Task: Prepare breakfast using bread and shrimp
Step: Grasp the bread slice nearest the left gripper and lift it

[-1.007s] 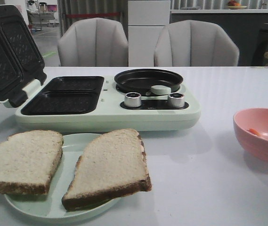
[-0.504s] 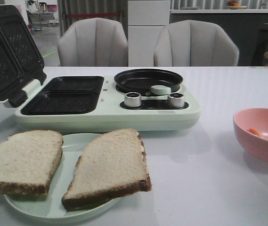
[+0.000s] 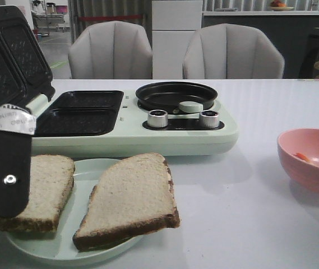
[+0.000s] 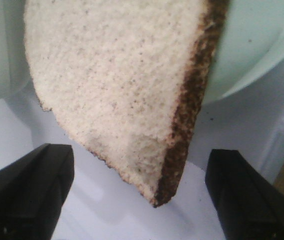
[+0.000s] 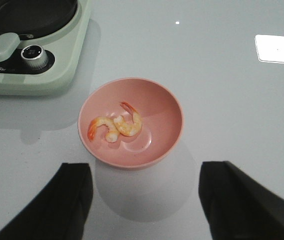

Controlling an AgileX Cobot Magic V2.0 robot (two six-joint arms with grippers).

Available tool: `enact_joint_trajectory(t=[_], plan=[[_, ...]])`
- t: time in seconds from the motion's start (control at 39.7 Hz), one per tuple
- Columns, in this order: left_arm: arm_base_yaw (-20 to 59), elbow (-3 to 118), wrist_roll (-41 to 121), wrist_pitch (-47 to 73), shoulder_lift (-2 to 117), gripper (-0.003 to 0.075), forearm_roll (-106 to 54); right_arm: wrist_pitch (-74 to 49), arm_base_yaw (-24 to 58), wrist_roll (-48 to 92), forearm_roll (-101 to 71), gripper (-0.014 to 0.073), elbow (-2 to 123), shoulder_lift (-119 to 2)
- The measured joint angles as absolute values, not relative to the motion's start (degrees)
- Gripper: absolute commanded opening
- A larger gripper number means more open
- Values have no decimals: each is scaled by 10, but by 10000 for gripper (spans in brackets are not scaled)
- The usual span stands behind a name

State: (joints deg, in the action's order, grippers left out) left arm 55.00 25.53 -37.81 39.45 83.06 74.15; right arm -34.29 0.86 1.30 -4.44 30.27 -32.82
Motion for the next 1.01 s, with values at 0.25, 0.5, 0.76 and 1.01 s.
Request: enact_joint_trajectory(t=[0.25,0.5,0.76,1.01], plan=[[547,257,-438,416,886,399,795,-343,9,13,-44,558,303,-328],[544,257,-454,414,895,216,797,-343,9,13,-44,558,303,-328],[544,257,-456,415,895,122,796,-343,9,13,-44,558,303,-328],[574,257,-456,464,844,98,779,-343,9,13,-44,558,303,-328]])
